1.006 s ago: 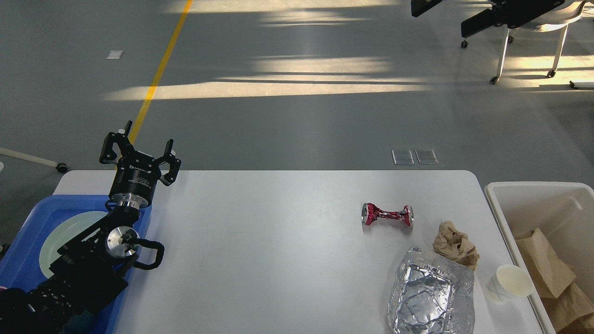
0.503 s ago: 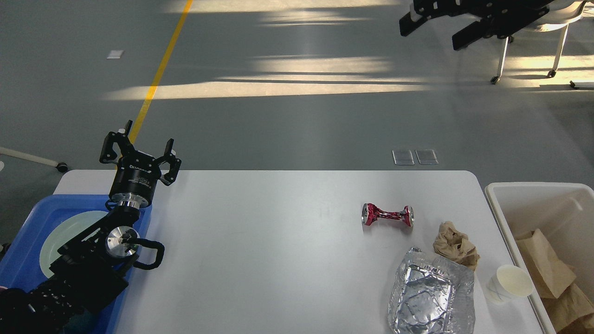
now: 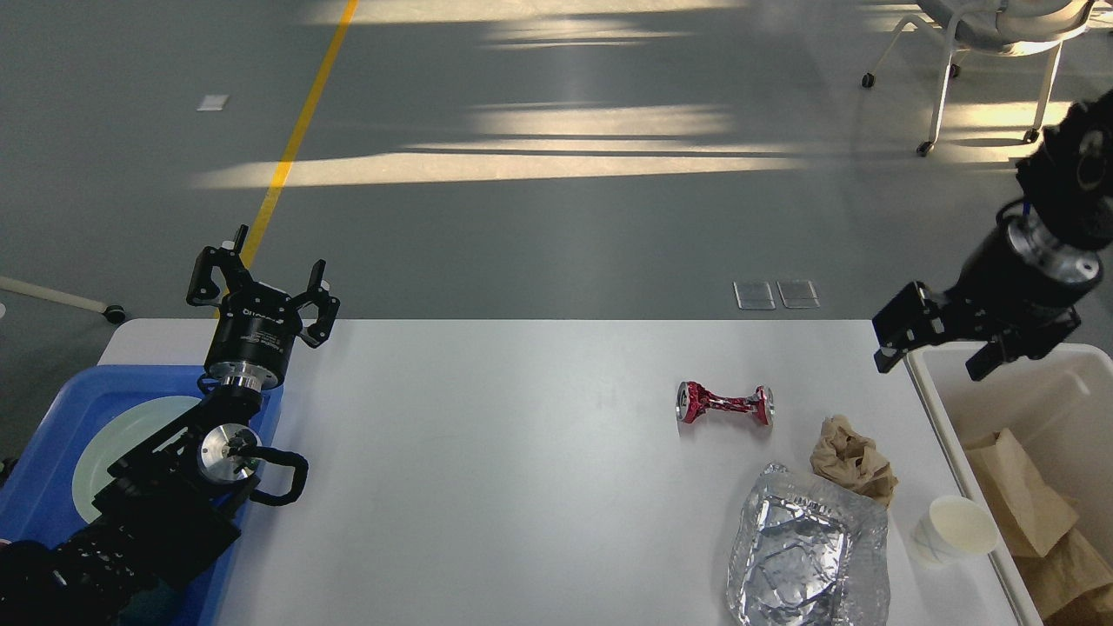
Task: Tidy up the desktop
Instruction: 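Lower the right gripper to the second paper cup nearest the robot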
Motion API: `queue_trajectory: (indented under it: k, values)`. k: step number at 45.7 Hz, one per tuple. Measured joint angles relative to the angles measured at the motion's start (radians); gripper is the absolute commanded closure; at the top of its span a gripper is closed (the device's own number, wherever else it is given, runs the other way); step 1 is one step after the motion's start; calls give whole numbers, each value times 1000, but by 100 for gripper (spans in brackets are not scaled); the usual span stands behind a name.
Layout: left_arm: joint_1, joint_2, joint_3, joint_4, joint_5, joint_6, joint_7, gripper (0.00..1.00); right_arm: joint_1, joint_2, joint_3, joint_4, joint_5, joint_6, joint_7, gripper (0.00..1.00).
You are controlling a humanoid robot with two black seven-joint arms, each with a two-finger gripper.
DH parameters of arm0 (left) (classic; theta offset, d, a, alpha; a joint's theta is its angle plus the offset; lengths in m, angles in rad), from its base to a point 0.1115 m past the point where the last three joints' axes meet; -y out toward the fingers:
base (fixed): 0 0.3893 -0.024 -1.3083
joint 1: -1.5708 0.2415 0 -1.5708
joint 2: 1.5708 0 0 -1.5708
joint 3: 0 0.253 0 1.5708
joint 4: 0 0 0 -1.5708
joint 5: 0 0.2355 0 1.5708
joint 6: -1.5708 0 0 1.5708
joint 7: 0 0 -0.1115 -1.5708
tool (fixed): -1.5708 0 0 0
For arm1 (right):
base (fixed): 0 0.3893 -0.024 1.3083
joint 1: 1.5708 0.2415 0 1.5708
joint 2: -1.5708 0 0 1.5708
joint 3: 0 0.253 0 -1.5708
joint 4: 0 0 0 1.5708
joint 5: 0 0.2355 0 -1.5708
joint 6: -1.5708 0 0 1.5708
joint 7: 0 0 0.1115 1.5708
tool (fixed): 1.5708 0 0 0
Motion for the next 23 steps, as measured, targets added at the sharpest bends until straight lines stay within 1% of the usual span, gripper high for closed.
queue_trajectory:
  k: [11,23]
  values:
    - [0,0,0,0,0,0,-1,4,-176,-3,-31,-59,11,-122,0,0]
    - [1,0,0,0,0,0,-1,4,-348,1,-27,-78,13,-261,0,1]
